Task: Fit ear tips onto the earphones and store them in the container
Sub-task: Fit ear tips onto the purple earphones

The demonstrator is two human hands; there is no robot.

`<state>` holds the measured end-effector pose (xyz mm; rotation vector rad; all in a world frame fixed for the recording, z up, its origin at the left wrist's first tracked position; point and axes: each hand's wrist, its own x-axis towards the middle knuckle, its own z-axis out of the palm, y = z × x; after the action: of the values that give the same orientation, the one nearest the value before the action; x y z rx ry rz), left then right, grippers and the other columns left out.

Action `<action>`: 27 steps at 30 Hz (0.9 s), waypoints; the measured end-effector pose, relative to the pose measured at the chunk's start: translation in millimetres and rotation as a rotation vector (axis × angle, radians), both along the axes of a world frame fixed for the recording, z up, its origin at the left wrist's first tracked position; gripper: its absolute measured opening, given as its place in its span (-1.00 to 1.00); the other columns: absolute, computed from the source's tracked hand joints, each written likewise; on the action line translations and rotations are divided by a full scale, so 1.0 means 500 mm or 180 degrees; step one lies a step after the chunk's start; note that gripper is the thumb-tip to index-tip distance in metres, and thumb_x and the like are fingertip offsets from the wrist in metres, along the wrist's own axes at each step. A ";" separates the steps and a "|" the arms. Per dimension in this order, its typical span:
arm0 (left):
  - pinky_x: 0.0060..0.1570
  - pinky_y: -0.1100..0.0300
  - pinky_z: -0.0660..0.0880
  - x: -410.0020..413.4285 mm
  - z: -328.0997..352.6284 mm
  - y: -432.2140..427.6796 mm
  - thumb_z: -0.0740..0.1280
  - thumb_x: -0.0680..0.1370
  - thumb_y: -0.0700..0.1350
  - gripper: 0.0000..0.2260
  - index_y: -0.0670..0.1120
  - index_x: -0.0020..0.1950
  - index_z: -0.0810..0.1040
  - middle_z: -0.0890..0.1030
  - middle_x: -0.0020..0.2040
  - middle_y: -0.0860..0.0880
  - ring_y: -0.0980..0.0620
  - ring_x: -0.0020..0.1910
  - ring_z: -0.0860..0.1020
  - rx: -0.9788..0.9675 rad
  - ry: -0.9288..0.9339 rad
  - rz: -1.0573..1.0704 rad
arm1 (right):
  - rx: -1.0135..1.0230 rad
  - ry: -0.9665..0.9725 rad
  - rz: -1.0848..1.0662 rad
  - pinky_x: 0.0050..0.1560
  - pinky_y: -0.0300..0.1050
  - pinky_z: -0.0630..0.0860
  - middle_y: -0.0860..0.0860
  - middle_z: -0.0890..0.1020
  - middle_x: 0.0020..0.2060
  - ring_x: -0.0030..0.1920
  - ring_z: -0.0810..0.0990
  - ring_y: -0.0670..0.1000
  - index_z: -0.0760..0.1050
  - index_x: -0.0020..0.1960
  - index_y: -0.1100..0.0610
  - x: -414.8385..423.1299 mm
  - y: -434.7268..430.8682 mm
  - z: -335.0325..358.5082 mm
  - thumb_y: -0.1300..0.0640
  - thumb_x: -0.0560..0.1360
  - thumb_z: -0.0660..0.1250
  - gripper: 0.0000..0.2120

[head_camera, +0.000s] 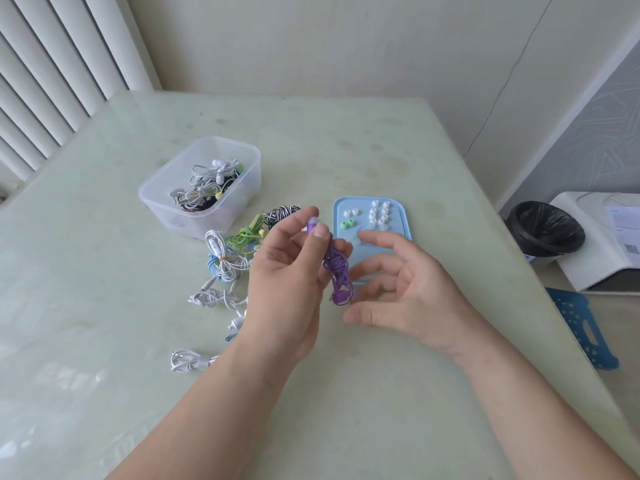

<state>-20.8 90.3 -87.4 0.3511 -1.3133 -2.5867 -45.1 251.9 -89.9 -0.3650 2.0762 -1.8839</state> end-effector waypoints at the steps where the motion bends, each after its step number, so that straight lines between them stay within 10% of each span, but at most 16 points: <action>1: 0.03 -0.09 0.60 0.000 0.000 0.000 0.35 0.65 -0.24 -0.77 -0.19 0.32 0.54 0.60 -0.14 -0.13 -0.13 -0.11 0.68 0.0012 -0.0023 0.0085 | 0.0177 0.0367 -0.0143 -0.15 0.07 0.62 -0.05 0.66 0.06 -0.11 0.68 0.09 0.44 0.30 -0.12 0.003 -0.003 -0.005 0.13 0.08 0.78 -0.11; 9: -0.03 -0.05 0.58 0.004 0.004 0.004 0.38 0.64 -0.23 -0.81 -0.16 0.26 0.57 0.59 -0.14 -0.09 -0.09 -0.13 0.65 0.0102 -0.0173 0.0226 | 0.0632 0.2185 -0.0032 -0.22 0.08 0.54 0.00 0.60 -0.07 -0.08 0.63 0.05 0.65 -0.07 0.15 0.013 -0.029 -0.021 0.26 0.35 0.63 -0.78; 22: -0.02 -0.36 0.59 0.019 -0.006 0.016 0.36 0.65 -0.25 -0.83 -0.11 0.23 0.59 0.68 -0.02 -0.27 -0.14 -0.22 0.70 -0.1243 -0.0308 -0.0818 | -0.0893 0.0102 -0.0961 -0.21 -0.15 0.60 0.09 0.73 -0.21 -0.24 0.66 0.02 0.66 -0.01 0.21 -0.012 0.005 0.017 0.34 0.34 0.54 -0.76; 27: -0.10 -0.04 0.58 0.016 -0.012 0.016 0.25 0.71 -0.19 -0.80 -0.14 0.16 0.68 0.67 -0.02 -0.29 -0.13 -0.22 0.63 -0.1112 -0.0385 -0.1211 | -0.0482 0.0098 -0.0875 -0.21 -0.14 0.60 0.13 0.74 -0.24 -0.31 0.65 0.00 0.70 -0.04 0.24 -0.018 0.016 0.011 0.38 0.40 0.53 -0.84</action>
<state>-12.7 98.1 -93.4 0.2131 -2.0076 -2.5766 -54.1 259.8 -84.6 -0.1484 2.0985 -2.2137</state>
